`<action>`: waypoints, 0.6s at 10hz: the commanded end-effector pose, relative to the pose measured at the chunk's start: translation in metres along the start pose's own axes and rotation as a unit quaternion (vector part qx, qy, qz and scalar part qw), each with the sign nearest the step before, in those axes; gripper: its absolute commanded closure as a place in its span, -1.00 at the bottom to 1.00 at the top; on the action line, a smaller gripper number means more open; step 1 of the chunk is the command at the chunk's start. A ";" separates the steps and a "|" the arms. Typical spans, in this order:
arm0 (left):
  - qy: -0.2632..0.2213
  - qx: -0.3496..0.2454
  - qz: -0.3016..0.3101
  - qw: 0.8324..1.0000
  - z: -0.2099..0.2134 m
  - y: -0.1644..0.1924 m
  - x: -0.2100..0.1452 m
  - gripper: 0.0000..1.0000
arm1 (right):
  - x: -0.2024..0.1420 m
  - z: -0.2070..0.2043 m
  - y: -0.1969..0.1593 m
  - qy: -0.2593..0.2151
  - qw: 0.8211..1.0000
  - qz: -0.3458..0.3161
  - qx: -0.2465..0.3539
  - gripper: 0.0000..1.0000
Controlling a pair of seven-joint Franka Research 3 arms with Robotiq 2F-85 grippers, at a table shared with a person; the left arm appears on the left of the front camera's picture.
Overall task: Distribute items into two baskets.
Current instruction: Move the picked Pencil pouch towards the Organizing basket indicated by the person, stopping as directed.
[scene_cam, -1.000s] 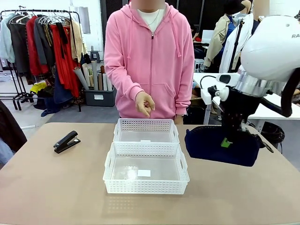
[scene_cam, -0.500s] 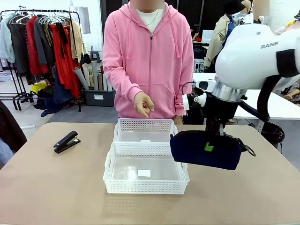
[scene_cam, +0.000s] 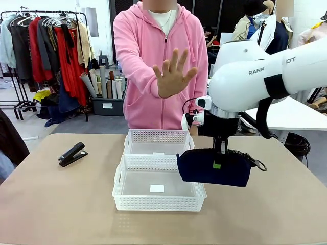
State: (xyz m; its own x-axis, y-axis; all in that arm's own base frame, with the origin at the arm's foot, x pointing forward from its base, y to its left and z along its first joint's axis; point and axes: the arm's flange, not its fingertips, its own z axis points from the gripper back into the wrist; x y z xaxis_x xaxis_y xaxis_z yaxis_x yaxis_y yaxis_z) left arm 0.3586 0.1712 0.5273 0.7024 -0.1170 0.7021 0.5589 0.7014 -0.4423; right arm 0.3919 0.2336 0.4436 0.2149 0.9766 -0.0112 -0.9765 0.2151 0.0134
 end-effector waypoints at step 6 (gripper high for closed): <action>-0.010 -0.005 -0.005 1.000 0.001 0.000 0.001 -1.00 | -0.172 0.078 -0.017 -0.042 0.999 0.003 -0.008 1.00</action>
State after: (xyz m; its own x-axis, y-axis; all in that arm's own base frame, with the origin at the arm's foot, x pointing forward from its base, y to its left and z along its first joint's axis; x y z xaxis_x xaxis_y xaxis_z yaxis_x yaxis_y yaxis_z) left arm 0.3588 0.1713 0.5274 0.7030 -0.1172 0.7014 0.5586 0.7015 -0.4426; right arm 0.3624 0.0481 0.5356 0.2475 0.9638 0.0994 -0.9683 0.2495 -0.0084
